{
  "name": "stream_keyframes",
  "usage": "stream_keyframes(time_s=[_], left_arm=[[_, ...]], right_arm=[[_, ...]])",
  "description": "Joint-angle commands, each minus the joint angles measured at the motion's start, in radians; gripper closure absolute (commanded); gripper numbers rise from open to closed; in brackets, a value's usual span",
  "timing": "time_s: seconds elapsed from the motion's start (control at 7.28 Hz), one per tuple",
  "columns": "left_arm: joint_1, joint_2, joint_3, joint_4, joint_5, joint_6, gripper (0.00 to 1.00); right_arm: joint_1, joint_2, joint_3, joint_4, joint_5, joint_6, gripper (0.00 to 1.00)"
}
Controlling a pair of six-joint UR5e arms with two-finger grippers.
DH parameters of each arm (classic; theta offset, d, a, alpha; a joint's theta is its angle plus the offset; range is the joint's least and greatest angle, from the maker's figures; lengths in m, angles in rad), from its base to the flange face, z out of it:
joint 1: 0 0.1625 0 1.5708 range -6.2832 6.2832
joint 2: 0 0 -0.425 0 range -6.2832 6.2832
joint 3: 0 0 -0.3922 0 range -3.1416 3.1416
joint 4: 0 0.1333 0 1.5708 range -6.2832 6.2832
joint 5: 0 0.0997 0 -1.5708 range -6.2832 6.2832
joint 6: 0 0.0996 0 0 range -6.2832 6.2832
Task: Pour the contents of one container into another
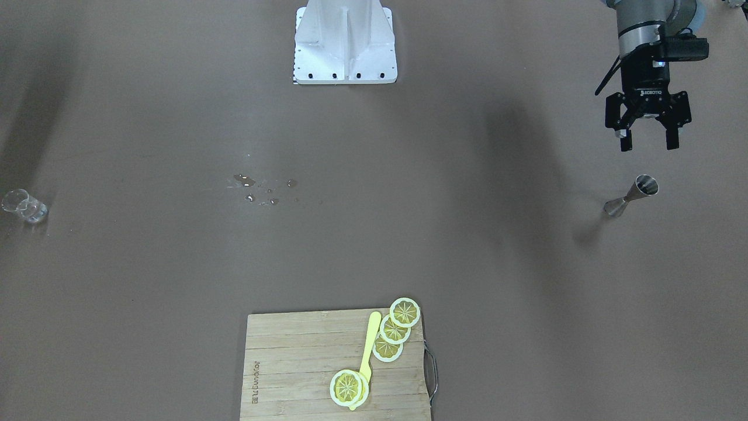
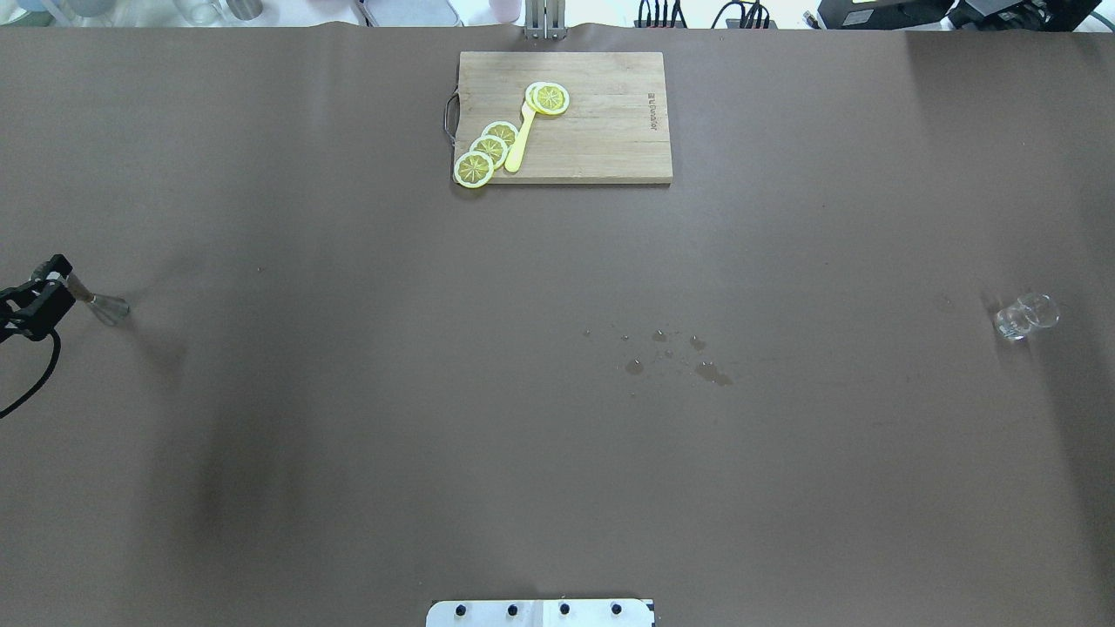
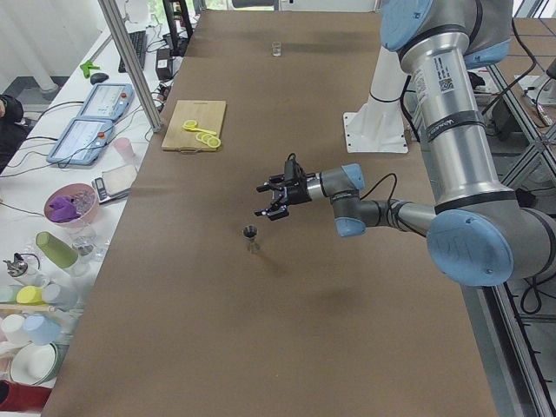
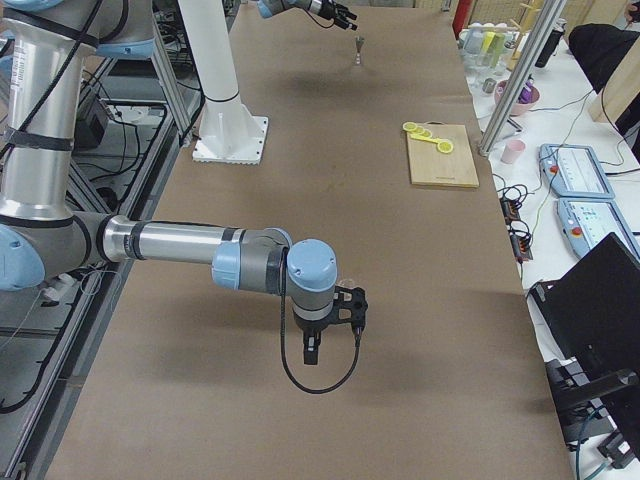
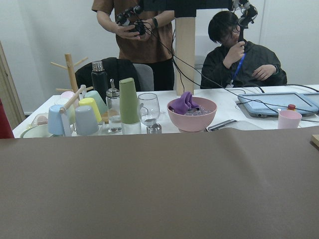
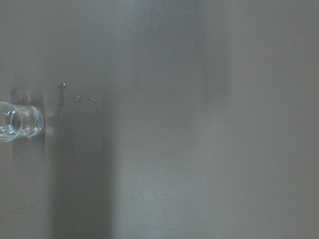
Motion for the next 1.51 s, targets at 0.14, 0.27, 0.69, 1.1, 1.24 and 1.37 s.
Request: stream_keyframes(time_s=[0.14,0.27,0.69,1.1,1.24,1.37], left_arm=[[0.071,-0.028,0.082,-0.025,0.109,-0.127,0.03],[0.068,-0.036,0.102,-0.020,0.109,-0.137,0.03],[0.044,-0.056,0.162,-0.007,0.101,-0.173,0.03],[0.039,-0.091,0.234,0.009,0.100,-0.213,0.03],[0.039,-0.112,0.269,0.009,0.103,-0.218,0.03],[0.039,-0.135,0.305,0.007,0.107,-0.216,0.03]], right_arm=[[0.000,0.000,-0.003,-0.001,-0.004,0.000,0.00],[0.000,-0.003,0.012,-0.002,0.026,0.000,0.00],[0.000,-0.003,0.006,-0.002,0.025,0.000,0.00],[0.000,-0.007,-0.001,-0.001,0.023,0.000,0.00],[0.000,-0.009,0.000,0.001,0.027,0.000,0.00],[0.000,-0.009,0.006,0.004,0.030,-0.001,0.00]])
